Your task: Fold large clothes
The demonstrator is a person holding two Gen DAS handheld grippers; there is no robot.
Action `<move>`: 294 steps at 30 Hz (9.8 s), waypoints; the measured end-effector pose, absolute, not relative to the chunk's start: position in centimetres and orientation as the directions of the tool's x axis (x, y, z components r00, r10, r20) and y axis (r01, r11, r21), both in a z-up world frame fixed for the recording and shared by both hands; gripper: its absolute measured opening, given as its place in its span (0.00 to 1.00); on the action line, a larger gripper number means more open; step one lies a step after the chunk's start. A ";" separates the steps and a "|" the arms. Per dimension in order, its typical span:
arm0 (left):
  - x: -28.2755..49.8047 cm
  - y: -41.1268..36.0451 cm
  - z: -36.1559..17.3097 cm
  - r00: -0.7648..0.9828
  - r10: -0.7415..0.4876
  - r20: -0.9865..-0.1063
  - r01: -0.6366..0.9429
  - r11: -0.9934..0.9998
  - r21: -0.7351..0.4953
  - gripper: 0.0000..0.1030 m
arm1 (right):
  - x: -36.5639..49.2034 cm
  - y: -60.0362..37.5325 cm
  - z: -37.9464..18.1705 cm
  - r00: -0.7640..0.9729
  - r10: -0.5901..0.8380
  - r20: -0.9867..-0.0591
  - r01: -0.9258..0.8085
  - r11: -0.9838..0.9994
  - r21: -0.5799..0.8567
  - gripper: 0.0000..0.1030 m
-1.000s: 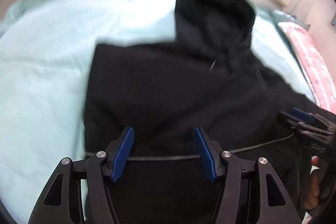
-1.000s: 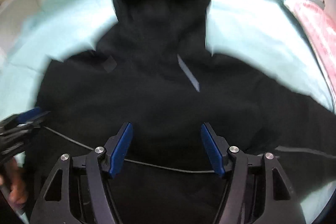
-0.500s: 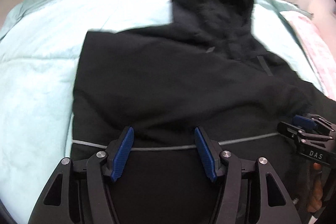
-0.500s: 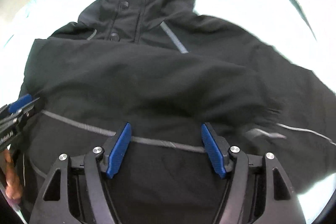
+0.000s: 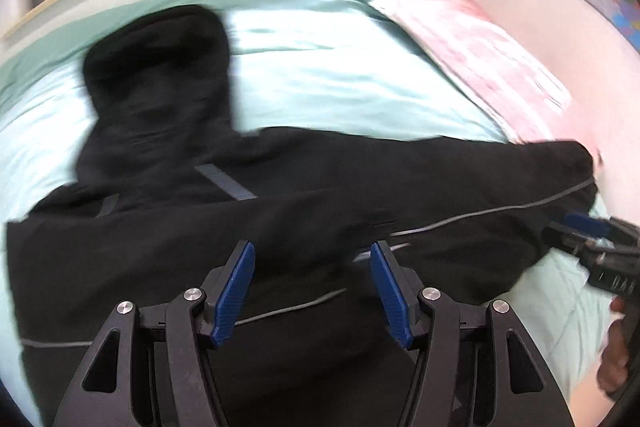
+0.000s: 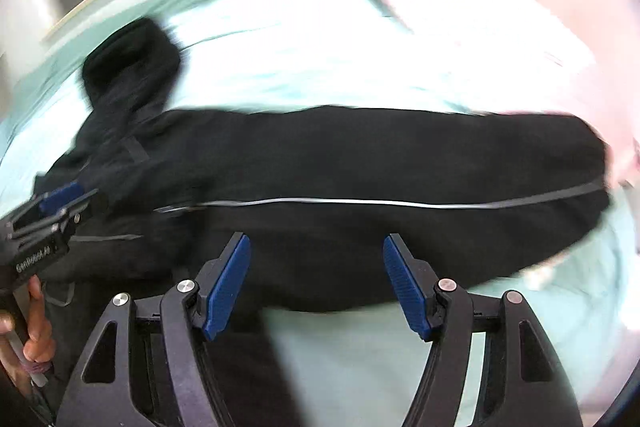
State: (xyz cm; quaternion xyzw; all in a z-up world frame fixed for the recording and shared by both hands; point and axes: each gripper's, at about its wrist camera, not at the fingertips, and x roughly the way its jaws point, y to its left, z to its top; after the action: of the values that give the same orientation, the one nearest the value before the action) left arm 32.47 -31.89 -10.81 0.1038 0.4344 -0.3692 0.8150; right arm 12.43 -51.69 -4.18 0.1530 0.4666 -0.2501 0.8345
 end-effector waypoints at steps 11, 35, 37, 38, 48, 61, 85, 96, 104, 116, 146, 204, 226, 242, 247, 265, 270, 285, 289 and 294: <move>28.9 -44.1 -19.9 0.098 -0.416 -0.904 0.751 0.627 -0.208 0.60 | -2.7 -72.9 -2.8 0.368 -0.406 -0.837 0.837 0.536 0.108 0.70; 24.5 -44.8 -19.3 0.210 -0.412 -0.887 0.752 0.647 -0.123 0.60 | -1.3 -76.6 -5.0 0.642 -0.197 -0.741 0.641 0.667 0.379 0.55; 24.6 -44.6 -19.0 0.211 -0.414 -0.885 0.754 0.646 -0.123 0.60 | -0.4 -77.6 -6.5 0.607 -0.191 -0.771 0.662 0.658 0.358 0.58; 24.9 -44.5 -18.8 0.212 -0.415 -0.885 0.755 0.645 -0.122 0.60 | 0.0 -78.2 -7.5 0.590 -0.183 -0.786 0.674 0.648 0.355 0.52; 26.8 -44.0 -20.2 0.125 -0.478 -0.870 0.756 0.614 -0.228 0.58 | -2.5 -76.8 -6.0 0.495 -0.354 -0.794 0.779 0.586 0.224 0.19; 29.8 -31.4 -9.7 0.219 -0.623 -0.751 0.723 0.621 -0.304 0.57 | 9.6 -62.5 1.3 0.671 -0.149 -0.727 0.509 0.804 0.306 0.18; 38.1 -4.1 -10.1 0.440 -0.430 -0.789 0.446 0.867 -0.224 0.57 | 36.0 -24.6 -13.0 0.411 0.229 -0.882 0.028 0.964 0.264 0.25; 38.9 -3.4 -12.7 0.278 -0.533 -0.799 0.497 0.792 -0.355 0.57 | 34.5 -24.6 -10.5 0.471 0.279 -0.837 0.023 0.945 0.327 0.58; 41.5 -9.3 -15.2 0.187 -0.598 -0.779 0.455 0.756 -0.471 0.57 | 30.0 -36.1 -7.6 0.528 0.044 -0.848 0.243 0.949 0.201 0.58; 42.5 -7.9 -11.0 0.362 -0.570 -0.738 0.439 0.802 -0.405 0.16 | 26.4 -44.2 -7.8 0.476 -0.097 -0.874 0.381 0.919 0.106 0.58; 45.0 -12.1 -19.3 0.298 -0.325 -0.897 0.422 0.888 -0.182 0.36 | 36.4 -39.2 -15.6 0.354 -0.012 -0.935 0.235 0.969 0.076 0.62; 71.8 -22.8 -13.9 0.407 -0.439 -0.801 0.382 0.879 -0.287 0.70 | 57.9 -51.7 -10.7 0.432 0.036 -0.901 0.412 0.881 0.233 0.60; 73.7 -17.9 -24.4 0.169 -0.498 -0.851 0.273 0.853 -0.445 0.14 | 54.7 -54.4 -19.5 0.359 0.157 -0.920 0.392 0.869 0.302 0.06; 68.5 -18.1 -8.3 0.406 -0.579 -0.707 0.494 0.790 -0.363 0.56 | 53.2 -50.7 -5.9 0.576 0.162 -0.801 0.130 0.949 0.286 0.63; 70.5 -24.3 -12.8 0.317 -0.517 -0.795 0.514 0.798 -0.314 0.56 | 57.1 -48.6 -10.5 0.506 0.193 -0.841 0.129 0.947 0.295 0.63; 67.5 -22.8 -14.2 0.327 -0.539 -0.776 0.544 0.779 -0.312 0.56 | 59.0 -44.8 -7.2 0.566 0.182 -0.804 -0.052 0.981 0.185 0.55; 68.1 -23.6 -16.8 0.302 -0.479 -0.825 0.528 0.804 -0.274 0.56 | 67.0 -43.4 -8.5 0.516 0.211 -0.830 -0.077 0.977 0.201 0.55; 68.6 -22.3 -15.5 0.306 -0.530 -0.791 0.524 0.787 -0.325 0.56 | 61.7 -45.9 -11.2 0.480 0.219 -0.849 -0.054 0.974 0.220 0.50; 68.8 -20.7 -11.8 0.335 -0.589 -0.736 0.544 0.758 -0.359 0.56 | 58.9 -47.4 -9.3 0.468 0.195 -0.862 -0.063 0.980 0.188 0.50; 71.1 -20.6 -16.5 0.247 -0.512 -0.823 0.478 0.803 -0.357 0.56 | 58.2 -49.0 -16.3 0.309 0.191 -0.932 -0.004 0.980 0.199 0.50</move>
State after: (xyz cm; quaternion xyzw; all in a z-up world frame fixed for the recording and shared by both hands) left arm 71.13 -20.58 -16.52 -0.0164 0.5277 -0.3135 0.7893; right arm 58.18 -48.96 -16.31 0.0799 0.5847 0.0606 0.8050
